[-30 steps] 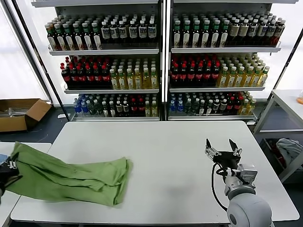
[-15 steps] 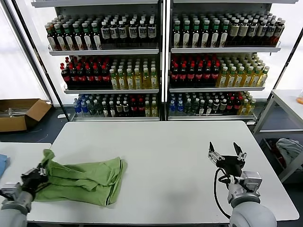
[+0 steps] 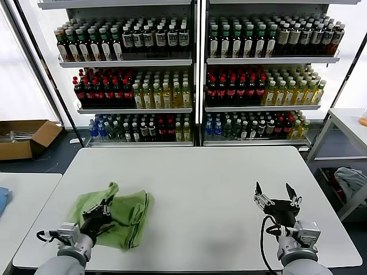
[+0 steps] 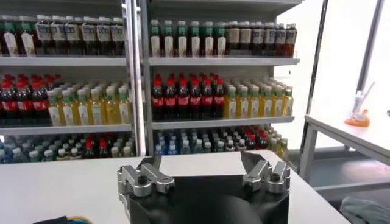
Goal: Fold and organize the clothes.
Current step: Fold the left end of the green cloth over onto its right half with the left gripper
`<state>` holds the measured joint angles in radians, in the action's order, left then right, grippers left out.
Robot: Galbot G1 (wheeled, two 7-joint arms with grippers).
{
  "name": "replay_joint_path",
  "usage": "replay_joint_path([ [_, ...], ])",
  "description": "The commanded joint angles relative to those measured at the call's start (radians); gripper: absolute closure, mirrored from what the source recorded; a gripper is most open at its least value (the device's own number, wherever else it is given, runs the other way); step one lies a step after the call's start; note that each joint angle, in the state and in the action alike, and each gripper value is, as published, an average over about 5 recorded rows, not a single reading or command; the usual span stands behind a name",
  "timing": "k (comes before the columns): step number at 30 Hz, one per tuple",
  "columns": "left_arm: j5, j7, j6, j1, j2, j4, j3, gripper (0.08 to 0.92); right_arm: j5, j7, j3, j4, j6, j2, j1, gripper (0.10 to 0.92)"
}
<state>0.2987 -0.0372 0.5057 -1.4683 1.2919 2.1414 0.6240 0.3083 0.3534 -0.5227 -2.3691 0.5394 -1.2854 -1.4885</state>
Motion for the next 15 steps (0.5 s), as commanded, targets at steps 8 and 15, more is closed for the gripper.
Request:
replay_joint_path([
  [8, -0.091, -0.016, 0.012, 0.008, 0.049, 0.015, -0.174, 0.896, -0.008, 0.0, -0.003, -0.006, -0.004, -0.005, -0.036, 0.203],
  [15, -0.105, -0.031, -0.02, 0.049, 0.045, -0.107, -0.144, 0.896, -0.005, 0.0, -0.009, -0.006, -0.005, -0.002, -0.045, 0.203],
])
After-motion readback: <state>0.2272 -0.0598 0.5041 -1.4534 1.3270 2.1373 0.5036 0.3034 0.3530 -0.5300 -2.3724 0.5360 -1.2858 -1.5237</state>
